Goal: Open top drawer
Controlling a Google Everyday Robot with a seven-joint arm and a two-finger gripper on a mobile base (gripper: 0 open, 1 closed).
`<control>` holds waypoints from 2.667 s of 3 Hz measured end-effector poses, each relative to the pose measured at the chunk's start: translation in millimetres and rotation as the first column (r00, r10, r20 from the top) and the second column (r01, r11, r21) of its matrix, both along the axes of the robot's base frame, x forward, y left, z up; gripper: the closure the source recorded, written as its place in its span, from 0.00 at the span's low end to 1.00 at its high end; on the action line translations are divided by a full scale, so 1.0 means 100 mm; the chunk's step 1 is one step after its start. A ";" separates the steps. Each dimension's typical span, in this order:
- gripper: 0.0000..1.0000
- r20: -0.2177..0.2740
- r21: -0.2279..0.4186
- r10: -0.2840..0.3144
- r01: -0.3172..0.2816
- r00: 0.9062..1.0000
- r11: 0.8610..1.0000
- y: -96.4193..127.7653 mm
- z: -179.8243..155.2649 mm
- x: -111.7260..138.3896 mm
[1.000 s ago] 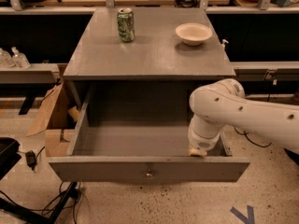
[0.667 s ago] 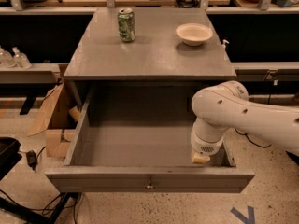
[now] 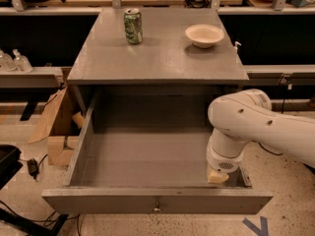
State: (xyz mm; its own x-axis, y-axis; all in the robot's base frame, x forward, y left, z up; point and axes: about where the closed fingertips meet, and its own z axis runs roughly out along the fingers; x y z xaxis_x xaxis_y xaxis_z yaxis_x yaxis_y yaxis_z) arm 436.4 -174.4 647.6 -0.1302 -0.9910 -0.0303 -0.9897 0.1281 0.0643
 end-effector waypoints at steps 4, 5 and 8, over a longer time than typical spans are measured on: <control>0.29 -0.045 0.013 0.010 -0.010 0.999 1.000 -0.04 0.06 -0.26; 0.06 -0.045 0.012 0.010 -0.010 0.999 1.000 -0.05 0.07 -0.27; 0.24 -0.044 0.012 0.010 -0.009 0.999 1.000 -0.05 0.07 -0.23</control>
Offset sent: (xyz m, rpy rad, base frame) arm -0.0223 -0.0027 0.0039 0.0158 0.0449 0.0102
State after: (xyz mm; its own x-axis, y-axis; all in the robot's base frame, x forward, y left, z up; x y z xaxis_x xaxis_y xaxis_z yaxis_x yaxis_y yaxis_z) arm 413.0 -179.0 654.6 -0.1221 -0.9919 -0.0360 -0.9870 0.1176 0.1093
